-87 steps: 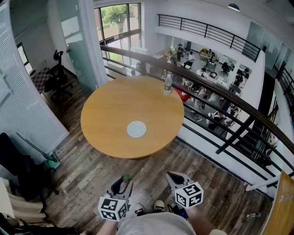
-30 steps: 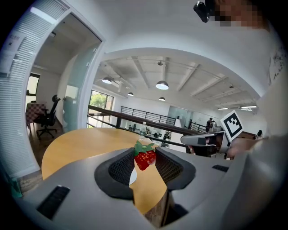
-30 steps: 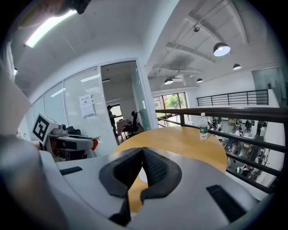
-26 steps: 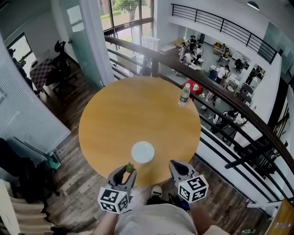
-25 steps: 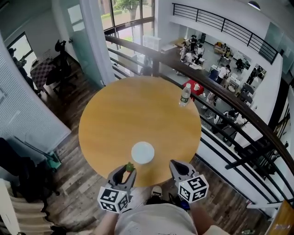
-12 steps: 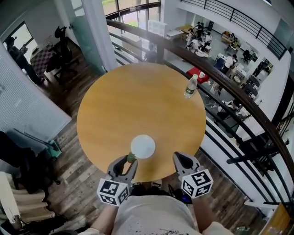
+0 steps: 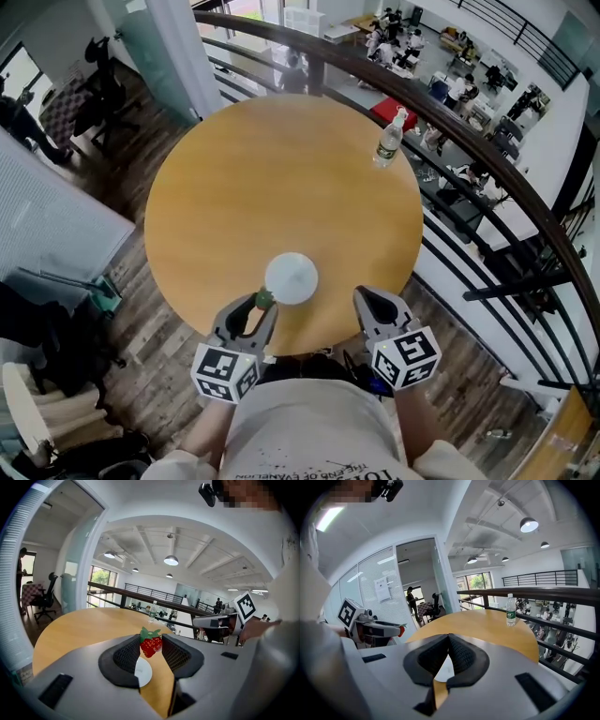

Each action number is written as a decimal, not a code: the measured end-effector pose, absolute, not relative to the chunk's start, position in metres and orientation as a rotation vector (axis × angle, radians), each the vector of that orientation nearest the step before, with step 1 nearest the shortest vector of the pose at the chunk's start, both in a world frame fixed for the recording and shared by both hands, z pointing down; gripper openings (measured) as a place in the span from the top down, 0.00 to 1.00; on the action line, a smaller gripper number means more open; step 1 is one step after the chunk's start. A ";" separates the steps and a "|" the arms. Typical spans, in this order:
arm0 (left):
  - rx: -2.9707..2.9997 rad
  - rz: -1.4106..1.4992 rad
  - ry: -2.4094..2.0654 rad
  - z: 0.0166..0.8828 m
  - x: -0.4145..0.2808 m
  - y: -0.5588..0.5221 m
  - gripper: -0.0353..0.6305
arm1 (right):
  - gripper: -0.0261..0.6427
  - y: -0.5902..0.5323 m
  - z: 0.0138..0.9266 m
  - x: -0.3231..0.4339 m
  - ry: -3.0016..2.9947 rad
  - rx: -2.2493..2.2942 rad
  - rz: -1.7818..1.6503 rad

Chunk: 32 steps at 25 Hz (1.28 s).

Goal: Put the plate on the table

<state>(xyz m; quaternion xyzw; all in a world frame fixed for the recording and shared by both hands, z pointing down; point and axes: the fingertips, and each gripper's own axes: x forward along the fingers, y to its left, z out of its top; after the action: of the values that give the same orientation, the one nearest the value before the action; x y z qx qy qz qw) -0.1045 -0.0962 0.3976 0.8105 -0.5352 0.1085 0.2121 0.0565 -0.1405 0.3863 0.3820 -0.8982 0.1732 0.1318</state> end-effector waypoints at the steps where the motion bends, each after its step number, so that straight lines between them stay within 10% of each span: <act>1: 2.254 0.309 -1.477 0.400 -0.106 -0.098 0.71 | 0.93 -0.142 0.388 0.054 -2.602 1.111 0.508; 32: 2.208 0.489 -1.264 0.545 -0.116 -0.182 0.71 | 0.93 -0.216 0.493 0.018 -2.446 1.106 0.618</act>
<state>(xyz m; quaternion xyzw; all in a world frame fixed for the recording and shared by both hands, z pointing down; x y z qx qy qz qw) -0.1157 -0.1822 0.5447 0.8201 -0.4696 0.1816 0.2718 0.0178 -0.2159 0.4931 0.3940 -0.8713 0.2203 0.1924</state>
